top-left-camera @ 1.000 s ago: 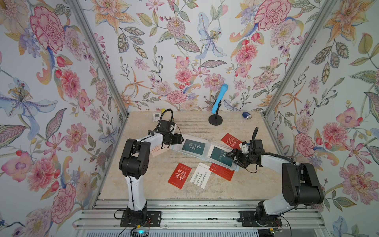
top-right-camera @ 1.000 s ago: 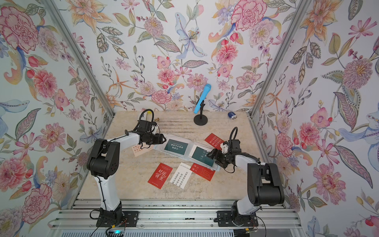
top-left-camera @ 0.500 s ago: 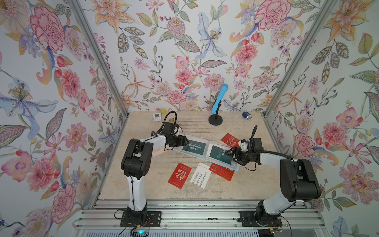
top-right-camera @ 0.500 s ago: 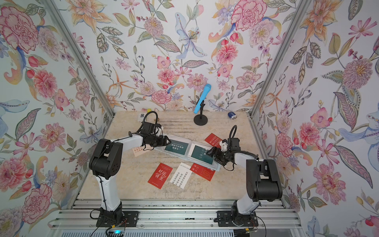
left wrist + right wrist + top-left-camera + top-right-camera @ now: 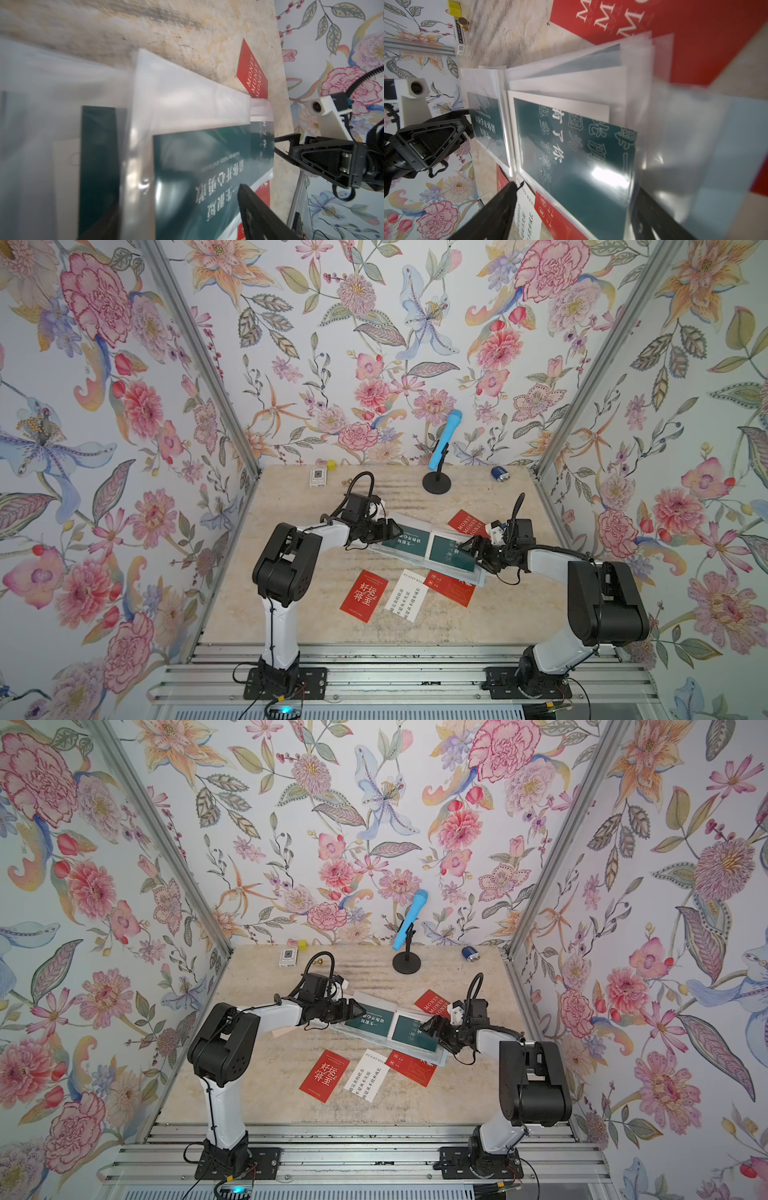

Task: Place the photos into the photo albums
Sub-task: Turn the page of the photo album at the center of the board.

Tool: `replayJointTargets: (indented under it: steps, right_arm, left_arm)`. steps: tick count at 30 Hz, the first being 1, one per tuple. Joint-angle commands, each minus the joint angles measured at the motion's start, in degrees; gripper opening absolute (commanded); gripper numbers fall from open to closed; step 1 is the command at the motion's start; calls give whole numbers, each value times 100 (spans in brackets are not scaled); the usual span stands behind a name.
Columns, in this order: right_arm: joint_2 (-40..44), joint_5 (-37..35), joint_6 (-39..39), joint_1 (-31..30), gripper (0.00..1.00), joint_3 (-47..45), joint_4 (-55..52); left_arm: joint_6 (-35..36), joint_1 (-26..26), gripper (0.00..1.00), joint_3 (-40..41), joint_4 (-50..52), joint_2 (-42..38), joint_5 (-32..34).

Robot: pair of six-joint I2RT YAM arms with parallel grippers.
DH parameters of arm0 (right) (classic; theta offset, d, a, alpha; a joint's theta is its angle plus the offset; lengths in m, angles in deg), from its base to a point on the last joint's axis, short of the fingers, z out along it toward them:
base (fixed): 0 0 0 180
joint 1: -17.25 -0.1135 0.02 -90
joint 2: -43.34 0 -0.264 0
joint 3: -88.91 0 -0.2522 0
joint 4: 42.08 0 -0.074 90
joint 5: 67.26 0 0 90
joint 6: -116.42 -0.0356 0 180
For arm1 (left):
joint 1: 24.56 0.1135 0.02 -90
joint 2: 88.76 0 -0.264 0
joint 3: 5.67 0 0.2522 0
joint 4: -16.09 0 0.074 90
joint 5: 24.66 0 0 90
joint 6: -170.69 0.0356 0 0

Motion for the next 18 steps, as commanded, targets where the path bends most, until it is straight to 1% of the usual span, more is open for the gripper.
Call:
replayJointTargets:
  steps: [1,5,10,15,18]
  right_arm:
    - [-115,-115,-150,68,85,-248,-162]
    - [123,-109,-208,198,86,-322,-160]
    - [569,-157,-317,506,86,-522,-160]
    - [1136,-192,-445,1002,86,-802,-179]
    - [1620,-265,-483,1419,86,-907,-372]
  left_arm:
    - [-541,-368,77,-202,-500,-6,-762]
    - [-619,-483,77,-416,-494,-115,-762]
    - [-682,-663,76,-711,-440,-307,-745]
    - [-799,-991,76,-934,-558,-239,-715]
    - [-481,-1346,75,-1320,-35,-81,-349]
